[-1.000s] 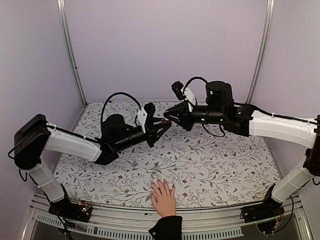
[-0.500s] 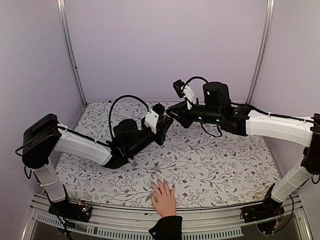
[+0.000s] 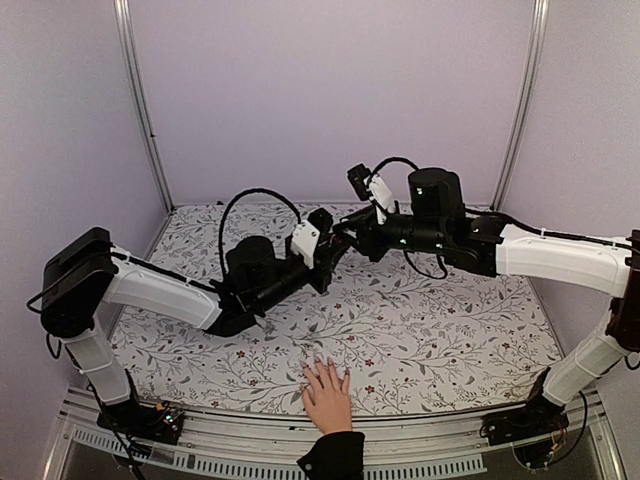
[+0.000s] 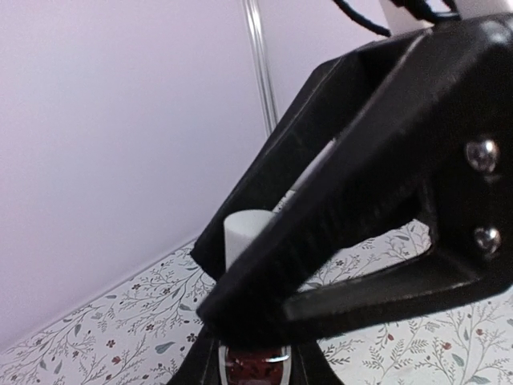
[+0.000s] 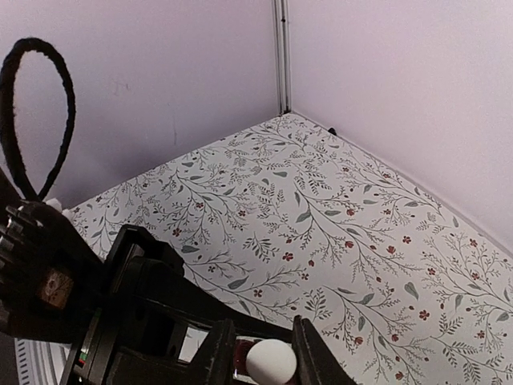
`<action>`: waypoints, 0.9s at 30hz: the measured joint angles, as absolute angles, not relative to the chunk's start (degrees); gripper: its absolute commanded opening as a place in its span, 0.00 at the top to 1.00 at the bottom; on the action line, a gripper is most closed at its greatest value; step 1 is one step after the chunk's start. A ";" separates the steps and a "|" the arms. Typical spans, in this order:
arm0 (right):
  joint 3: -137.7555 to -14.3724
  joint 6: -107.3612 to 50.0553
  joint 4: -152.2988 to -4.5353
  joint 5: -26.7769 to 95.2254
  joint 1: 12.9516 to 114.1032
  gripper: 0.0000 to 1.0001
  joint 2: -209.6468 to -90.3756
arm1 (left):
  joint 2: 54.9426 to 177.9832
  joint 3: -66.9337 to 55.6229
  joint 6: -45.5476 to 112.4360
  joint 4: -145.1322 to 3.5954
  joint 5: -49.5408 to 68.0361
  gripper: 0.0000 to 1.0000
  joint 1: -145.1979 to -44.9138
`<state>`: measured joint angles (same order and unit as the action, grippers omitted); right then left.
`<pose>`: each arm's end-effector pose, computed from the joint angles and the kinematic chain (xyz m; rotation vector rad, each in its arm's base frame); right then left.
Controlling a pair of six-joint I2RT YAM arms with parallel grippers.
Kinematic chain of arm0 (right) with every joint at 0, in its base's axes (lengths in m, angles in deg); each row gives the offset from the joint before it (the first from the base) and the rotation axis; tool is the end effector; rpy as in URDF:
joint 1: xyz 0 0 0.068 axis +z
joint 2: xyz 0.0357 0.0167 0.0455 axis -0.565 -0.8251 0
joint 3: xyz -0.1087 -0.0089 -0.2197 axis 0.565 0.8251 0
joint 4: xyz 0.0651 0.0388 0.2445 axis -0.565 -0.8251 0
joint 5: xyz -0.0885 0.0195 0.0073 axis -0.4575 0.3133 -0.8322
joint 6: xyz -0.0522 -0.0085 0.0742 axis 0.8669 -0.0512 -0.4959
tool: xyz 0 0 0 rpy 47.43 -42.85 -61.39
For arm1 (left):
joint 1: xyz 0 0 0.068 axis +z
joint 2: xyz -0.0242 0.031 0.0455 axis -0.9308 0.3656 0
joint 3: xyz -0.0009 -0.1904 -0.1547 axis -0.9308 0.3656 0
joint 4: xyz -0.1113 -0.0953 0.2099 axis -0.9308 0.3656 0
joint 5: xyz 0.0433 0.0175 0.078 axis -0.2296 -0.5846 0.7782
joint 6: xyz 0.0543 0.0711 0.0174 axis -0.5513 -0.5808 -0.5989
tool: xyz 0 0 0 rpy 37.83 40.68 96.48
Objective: Paint the nails
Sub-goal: Screw the nail polish bottle.
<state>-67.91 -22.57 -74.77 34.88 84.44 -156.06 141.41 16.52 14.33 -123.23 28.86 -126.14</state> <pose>0.2491 0.3157 0.2806 -0.8965 1.7038 0.7403 0.2358 -0.3415 0.2106 0.6788 1.3644 -0.5534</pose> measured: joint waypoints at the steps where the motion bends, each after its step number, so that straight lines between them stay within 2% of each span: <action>1: -67.21 -22.16 -74.77 35.01 84.73 0.67 -155.30 | 140.98 16.56 14.33 -122.86 27.53 1.00 -126.14; 6: -64.22 -19.99 -74.14 37.33 85.82 0.40 -151.25 | 137.83 17.02 14.53 -121.90 21.13 1.00 -125.15; 12: -61.42 -16.89 -73.40 42.68 86.08 0.28 -146.77 | 134.83 17.35 16.24 -120.19 8.67 1.00 -121.37; 19: -58.93 -13.30 -73.77 50.81 86.02 0.28 -142.27 | 134.05 17.39 18.68 -118.33 -12.47 1.00 -116.67; 27: -58.97 -8.63 -75.49 58.70 85.97 0.41 -140.24 | 136.01 12.17 20.08 -113.61 -33.87 1.00 -116.59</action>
<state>-58.97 -8.63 -75.49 58.70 85.97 -140.24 136.01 12.17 20.08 -113.61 -33.87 -116.59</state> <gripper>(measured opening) 0.622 0.203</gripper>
